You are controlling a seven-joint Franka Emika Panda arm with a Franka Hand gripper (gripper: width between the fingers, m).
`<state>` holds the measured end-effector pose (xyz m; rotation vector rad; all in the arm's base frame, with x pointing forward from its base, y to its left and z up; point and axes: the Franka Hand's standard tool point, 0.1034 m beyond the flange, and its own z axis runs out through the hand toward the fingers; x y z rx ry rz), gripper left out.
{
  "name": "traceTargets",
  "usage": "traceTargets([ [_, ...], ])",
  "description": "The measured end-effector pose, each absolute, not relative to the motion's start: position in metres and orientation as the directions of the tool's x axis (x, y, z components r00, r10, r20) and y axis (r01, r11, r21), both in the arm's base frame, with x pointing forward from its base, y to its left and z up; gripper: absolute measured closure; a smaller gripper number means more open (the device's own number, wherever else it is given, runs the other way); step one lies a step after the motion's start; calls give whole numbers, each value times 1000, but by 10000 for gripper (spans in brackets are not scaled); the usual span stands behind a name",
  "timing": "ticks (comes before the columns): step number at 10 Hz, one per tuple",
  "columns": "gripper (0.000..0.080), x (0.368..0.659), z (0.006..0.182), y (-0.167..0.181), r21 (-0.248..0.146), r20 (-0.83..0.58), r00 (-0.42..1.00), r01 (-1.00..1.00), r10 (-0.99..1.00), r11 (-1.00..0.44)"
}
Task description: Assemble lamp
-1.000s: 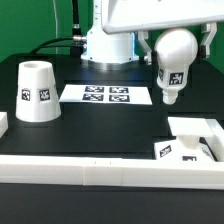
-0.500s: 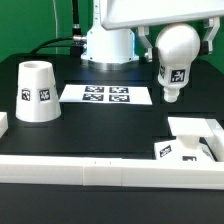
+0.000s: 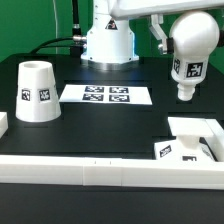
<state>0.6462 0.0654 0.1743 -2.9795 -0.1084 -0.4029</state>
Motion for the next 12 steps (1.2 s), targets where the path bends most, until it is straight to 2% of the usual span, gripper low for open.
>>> traceTargets([
  [1, 222, 653, 176, 63, -103, 355, 934, 88, 46, -991],
  [2, 222, 648, 170, 64, -74, 450, 891, 94, 51, -993],
  [3, 222, 637, 159, 69, -73, 426, 903, 103, 63, -992],
  [12, 222, 633, 141, 73, -74, 409, 910, 109, 70, -991],
])
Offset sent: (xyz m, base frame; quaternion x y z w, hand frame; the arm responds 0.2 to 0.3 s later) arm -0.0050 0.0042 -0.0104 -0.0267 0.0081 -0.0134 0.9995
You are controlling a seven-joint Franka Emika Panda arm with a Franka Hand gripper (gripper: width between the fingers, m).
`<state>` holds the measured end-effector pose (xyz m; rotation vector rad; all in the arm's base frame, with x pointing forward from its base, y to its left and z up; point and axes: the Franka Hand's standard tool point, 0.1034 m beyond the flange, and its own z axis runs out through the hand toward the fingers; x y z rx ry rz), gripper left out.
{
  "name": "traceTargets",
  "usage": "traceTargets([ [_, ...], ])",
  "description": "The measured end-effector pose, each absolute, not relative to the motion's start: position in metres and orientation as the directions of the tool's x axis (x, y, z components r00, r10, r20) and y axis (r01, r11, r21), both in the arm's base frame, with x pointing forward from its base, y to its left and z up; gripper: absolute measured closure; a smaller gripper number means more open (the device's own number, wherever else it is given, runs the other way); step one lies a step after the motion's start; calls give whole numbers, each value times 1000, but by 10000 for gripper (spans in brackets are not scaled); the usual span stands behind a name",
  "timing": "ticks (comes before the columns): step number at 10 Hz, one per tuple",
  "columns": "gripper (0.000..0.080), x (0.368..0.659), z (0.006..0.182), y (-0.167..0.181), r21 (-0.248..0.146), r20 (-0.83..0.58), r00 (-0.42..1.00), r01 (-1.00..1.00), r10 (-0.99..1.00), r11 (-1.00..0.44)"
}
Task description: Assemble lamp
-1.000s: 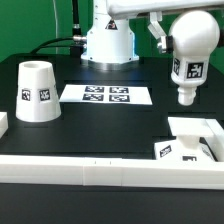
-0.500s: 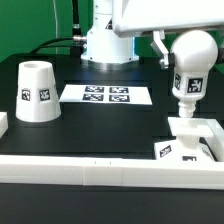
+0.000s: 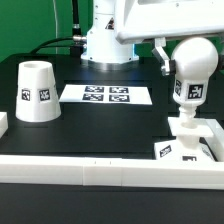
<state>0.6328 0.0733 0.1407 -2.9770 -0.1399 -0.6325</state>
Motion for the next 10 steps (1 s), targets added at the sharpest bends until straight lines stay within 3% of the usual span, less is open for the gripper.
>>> traceTargets([
  [10, 222, 632, 126, 79, -77, 396, 915, 114, 75, -991],
])
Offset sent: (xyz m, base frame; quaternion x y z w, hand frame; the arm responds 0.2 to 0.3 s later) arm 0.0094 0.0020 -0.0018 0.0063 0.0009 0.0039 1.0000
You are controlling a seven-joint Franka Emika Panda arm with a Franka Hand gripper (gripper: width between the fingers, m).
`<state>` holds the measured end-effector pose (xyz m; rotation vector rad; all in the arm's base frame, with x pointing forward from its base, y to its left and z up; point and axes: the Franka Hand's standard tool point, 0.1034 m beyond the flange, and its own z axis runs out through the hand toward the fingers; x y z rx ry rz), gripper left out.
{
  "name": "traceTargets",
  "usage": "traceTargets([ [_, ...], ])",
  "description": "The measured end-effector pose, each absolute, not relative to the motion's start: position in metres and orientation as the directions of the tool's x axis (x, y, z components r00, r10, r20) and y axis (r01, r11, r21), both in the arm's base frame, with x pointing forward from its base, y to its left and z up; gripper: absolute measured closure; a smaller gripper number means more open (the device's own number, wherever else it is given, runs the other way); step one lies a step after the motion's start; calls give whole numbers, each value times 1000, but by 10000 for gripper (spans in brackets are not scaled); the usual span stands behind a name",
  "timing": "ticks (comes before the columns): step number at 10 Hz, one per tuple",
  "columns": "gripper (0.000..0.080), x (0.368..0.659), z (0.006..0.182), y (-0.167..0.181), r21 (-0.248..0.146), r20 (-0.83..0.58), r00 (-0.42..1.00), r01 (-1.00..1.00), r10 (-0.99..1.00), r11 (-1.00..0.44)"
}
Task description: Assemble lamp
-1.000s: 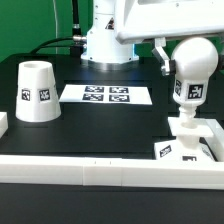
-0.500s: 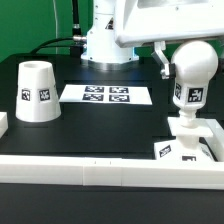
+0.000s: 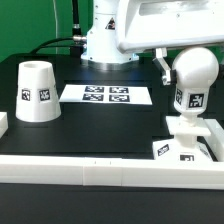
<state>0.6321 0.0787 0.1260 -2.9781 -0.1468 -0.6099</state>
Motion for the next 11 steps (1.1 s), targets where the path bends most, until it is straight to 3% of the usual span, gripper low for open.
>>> traceTargets([
  [8, 222, 625, 121, 84, -61, 445, 892, 122, 83, -991],
  [11, 111, 624, 121, 84, -61, 444, 892, 122, 83, -991],
])
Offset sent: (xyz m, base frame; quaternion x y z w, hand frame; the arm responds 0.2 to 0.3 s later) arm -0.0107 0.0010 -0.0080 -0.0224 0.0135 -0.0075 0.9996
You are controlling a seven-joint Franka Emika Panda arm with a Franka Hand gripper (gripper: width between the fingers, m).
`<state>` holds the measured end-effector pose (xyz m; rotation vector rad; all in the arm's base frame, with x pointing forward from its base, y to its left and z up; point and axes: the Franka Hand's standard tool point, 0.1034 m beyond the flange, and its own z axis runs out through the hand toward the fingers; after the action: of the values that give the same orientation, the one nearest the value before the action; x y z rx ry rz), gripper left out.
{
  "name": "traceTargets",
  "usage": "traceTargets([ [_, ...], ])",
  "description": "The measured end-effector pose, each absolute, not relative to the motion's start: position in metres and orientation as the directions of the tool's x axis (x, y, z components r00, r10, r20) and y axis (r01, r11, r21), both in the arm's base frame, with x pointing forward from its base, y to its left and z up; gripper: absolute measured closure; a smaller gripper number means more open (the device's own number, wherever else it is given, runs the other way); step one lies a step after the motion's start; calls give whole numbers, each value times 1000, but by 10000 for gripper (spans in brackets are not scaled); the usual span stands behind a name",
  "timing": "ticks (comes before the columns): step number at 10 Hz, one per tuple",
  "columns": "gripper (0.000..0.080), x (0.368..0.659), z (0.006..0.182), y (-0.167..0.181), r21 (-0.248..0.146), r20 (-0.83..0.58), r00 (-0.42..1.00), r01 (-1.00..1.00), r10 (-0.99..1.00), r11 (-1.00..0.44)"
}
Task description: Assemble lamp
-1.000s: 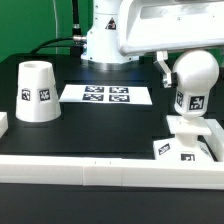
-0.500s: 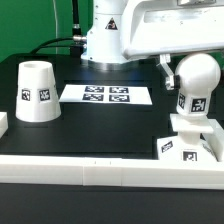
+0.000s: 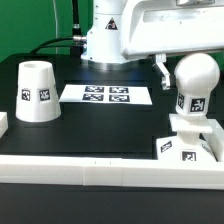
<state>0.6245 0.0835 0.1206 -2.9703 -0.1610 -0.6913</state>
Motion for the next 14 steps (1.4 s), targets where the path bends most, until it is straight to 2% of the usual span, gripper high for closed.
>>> traceTargets([
  [4, 101, 625, 129, 84, -60, 452, 888, 125, 85, -990],
  [7, 101, 627, 153, 84, -60, 454, 887, 132, 90, -989],
  [10, 101, 626, 151, 84, -66, 424, 901, 134, 94, -989],
  [14, 101, 617, 149, 91, -123, 180, 976, 144, 121, -982],
])
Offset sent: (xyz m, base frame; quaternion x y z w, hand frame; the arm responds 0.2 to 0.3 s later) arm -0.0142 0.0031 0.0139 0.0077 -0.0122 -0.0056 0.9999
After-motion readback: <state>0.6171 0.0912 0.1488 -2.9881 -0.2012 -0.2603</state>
